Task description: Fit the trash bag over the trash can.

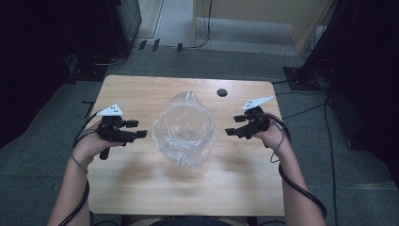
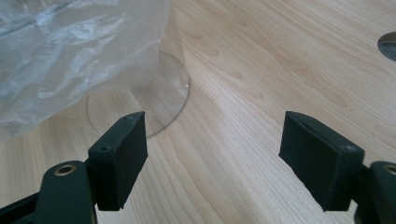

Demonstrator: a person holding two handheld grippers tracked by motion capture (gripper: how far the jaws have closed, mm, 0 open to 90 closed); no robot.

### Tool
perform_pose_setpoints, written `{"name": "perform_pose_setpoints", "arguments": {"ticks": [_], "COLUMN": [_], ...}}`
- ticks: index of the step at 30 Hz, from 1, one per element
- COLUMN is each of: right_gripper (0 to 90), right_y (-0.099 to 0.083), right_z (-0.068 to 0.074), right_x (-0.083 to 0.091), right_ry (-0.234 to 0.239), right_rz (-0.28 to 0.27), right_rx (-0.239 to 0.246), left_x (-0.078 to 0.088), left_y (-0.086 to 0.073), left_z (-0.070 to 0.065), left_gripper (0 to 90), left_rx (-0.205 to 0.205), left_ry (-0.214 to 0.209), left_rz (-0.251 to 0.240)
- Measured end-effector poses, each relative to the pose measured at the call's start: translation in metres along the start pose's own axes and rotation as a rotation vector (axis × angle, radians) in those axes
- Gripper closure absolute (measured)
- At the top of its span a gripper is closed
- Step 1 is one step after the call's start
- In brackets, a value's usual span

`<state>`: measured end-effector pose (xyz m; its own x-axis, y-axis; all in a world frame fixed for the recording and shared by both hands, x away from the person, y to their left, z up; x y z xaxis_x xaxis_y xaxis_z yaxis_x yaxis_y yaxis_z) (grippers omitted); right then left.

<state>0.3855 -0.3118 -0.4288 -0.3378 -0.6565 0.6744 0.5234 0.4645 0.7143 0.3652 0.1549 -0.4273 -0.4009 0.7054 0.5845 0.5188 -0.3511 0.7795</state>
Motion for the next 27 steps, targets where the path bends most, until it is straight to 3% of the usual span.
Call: {"name": "perform_pose_setpoints", "arguments": {"ticks": [20, 27], "right_gripper": [21.9, 19.6], "right_y": [-0.019, -0.030], "right_z": [-0.006, -0.005], "right_x": [-0.038, -0.054], "right_ry": [0.023, 0.014], "right_rz": [0.033, 0.094], "right_rx": [-0.033, 0.026], "left_x": [-0.023, -0.033], "left_y": [-0.013, -0.018], "left_z": [0.003, 0.005], "left_gripper": [31.7, 31.3], "left_rx": [-0.051, -0.058], "left_ry": [0.013, 0.014], "left_rz": [0.018, 0.038]}}
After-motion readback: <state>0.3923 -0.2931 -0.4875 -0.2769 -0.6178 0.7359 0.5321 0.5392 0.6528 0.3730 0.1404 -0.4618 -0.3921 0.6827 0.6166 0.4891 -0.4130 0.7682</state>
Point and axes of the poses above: each handheld gripper's, and its own axes: x roughly backward along the jaws, y roughly out of its top, z roughly to its left, the point moved 1 cm from there along -x, roughly forward along the jaws
